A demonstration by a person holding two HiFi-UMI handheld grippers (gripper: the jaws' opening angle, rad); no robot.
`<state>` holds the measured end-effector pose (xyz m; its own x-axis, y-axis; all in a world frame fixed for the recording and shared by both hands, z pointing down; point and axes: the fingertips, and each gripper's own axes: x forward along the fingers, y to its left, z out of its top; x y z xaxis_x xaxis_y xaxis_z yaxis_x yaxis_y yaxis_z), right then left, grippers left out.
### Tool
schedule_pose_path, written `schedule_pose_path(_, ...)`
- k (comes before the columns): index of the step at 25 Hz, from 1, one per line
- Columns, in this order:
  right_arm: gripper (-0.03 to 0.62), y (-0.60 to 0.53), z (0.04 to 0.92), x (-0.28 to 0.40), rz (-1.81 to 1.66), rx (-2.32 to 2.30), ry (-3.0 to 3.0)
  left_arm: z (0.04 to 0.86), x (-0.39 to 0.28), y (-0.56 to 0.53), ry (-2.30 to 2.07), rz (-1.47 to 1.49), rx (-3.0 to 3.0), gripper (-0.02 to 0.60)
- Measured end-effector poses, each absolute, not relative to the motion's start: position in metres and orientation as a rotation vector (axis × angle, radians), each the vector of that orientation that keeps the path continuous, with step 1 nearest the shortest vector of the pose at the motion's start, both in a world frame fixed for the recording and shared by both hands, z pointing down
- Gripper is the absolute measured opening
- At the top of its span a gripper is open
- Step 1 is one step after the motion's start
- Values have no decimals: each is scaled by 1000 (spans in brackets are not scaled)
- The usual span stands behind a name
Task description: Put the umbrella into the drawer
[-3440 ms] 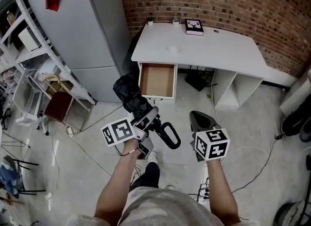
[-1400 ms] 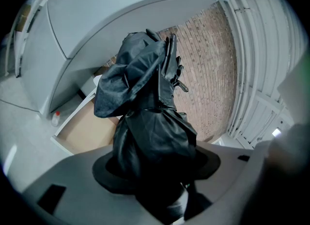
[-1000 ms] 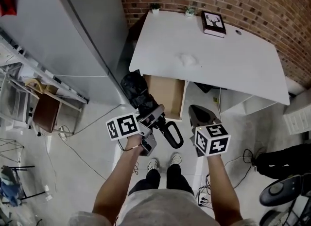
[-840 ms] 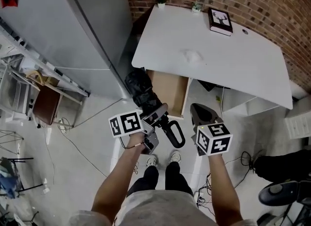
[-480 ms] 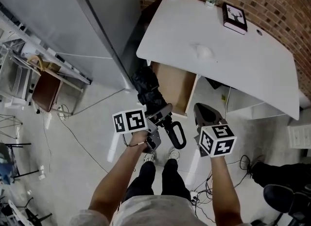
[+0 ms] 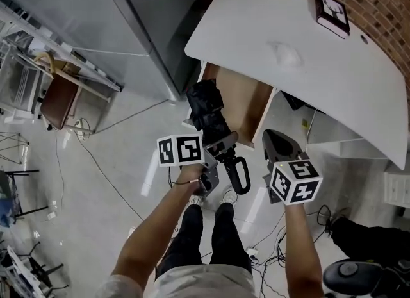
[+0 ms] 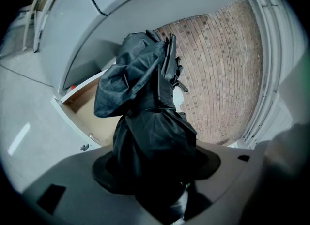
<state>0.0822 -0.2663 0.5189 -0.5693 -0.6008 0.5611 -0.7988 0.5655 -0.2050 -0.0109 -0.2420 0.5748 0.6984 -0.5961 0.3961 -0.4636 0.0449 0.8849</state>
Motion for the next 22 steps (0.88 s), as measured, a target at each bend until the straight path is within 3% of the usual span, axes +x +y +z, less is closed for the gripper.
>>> schedule_pose_path(22,3,-296,572,92,589,959,-2417,657,8,-306,-944,-34,1528,282)
